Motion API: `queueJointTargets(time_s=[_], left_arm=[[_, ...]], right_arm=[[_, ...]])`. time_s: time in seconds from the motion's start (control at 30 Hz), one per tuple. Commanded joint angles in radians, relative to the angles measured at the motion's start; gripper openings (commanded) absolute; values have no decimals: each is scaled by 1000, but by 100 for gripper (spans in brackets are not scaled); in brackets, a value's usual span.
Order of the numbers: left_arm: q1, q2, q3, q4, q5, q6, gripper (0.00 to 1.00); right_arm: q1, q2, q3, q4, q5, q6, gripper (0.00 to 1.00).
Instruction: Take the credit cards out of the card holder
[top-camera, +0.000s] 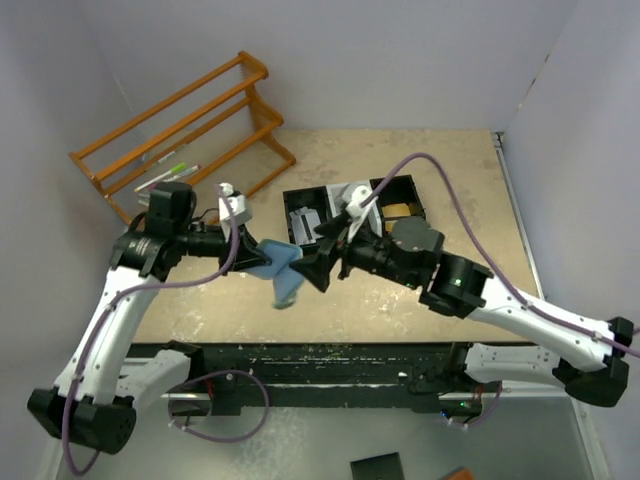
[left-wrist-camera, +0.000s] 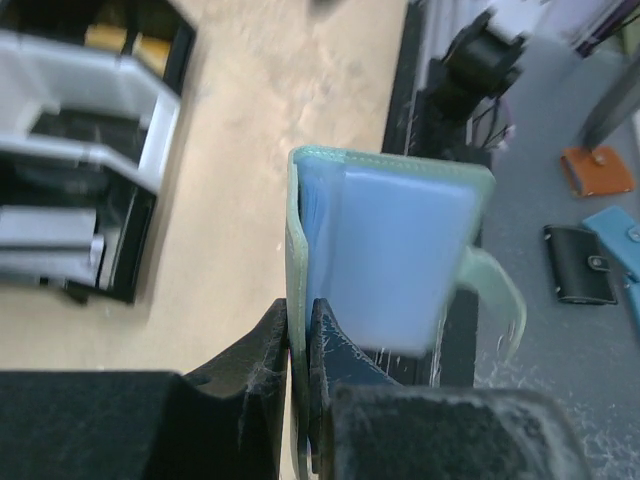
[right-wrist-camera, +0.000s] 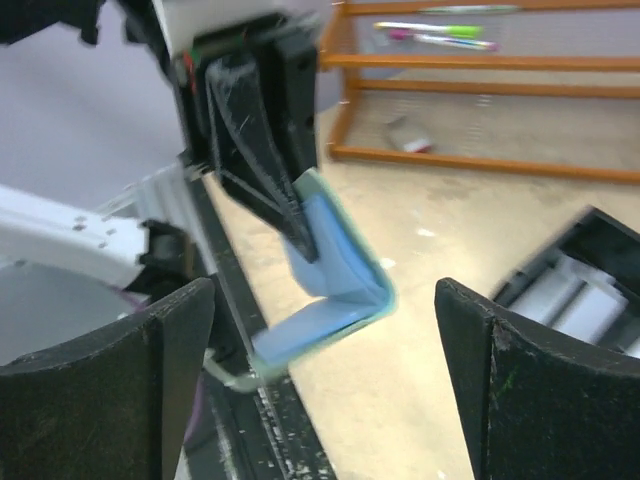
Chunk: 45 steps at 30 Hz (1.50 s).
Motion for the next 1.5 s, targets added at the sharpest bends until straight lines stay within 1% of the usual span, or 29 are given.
queueJointTargets(time_s=[0.0, 0.1, 0.17, 0.3, 0.37, 0.4, 0.47, 0.53, 0.6, 0.67, 0.77, 0.8, 0.83, 0.87, 0.9, 1.03, 1.07, 1.13, 1.2, 1.27, 1.37, 1.47], left_arm=[[0, 99, -46, -71, -174, 68, 6], [-11, 120, -102, 21, -183, 5, 9], [-43, 140, -136, 75, -196, -30, 14], [-123, 294, -91, 51, -231, -35, 22], [-137, 372, -66, 35, -228, -20, 33], [-140, 410, -52, 24, -219, -6, 43], [-142, 468, -22, 11, -204, 10, 57], [-142, 491, 5, 15, -197, 9, 74], [-141, 480, 22, 42, -202, -3, 83], [-137, 449, 34, 81, -245, -30, 89], [-126, 407, 50, 147, -398, -46, 93], [-110, 390, 52, 174, -470, -59, 95], [-84, 375, 52, 202, -499, -71, 97], [-47, 358, 52, 224, -505, -92, 99], [-2, 347, 51, 244, -495, -116, 100], [178, 317, 12, 343, -468, -202, 99], [230, 305, -11, 387, -473, -219, 99], [289, 284, -76, 488, -533, -244, 99], [327, 275, -136, 593, -605, -255, 99], [343, 284, -177, 633, -661, -242, 99], [353, 306, -232, 675, -690, -219, 99], [359, 290, -323, 797, -733, -233, 99]], right_arm=[[-132, -139, -48, -40, 85, 171, 100], [-199, -195, -93, -86, 108, 225, 100], [-217, -209, -105, -125, 150, 247, 99], [-269, -210, -110, -199, 212, 287, 100], [-308, -214, -111, -228, 217, 312, 99], [-329, -219, -115, -237, 215, 320, 99], [-364, -235, -116, -248, 210, 328, 99], [-397, -249, -132, -262, 210, 331, 100], [-429, -257, -152, -280, 211, 333, 100], [-464, -260, -152, -285, 199, 331, 100], [-513, -248, -141, -290, 185, 326, 100], [-533, -242, -135, -296, 193, 325, 99], [-556, -234, -133, -303, 201, 323, 100], [-578, -228, -133, -309, 219, 324, 100], [-602, -224, -133, -310, 249, 326, 99], [-698, -219, -186, -286, 444, 356, 100], [-724, -224, -206, -265, 480, 355, 99], [-771, -227, -250, -219, 540, 355, 100], [-834, -215, -288, -178, 573, 355, 100], [-900, -189, -328, -132, 598, 353, 100], [-963, -151, -409, -22, 667, 299, 100], [-1004, -124, -482, 89, 680, 240, 100]])
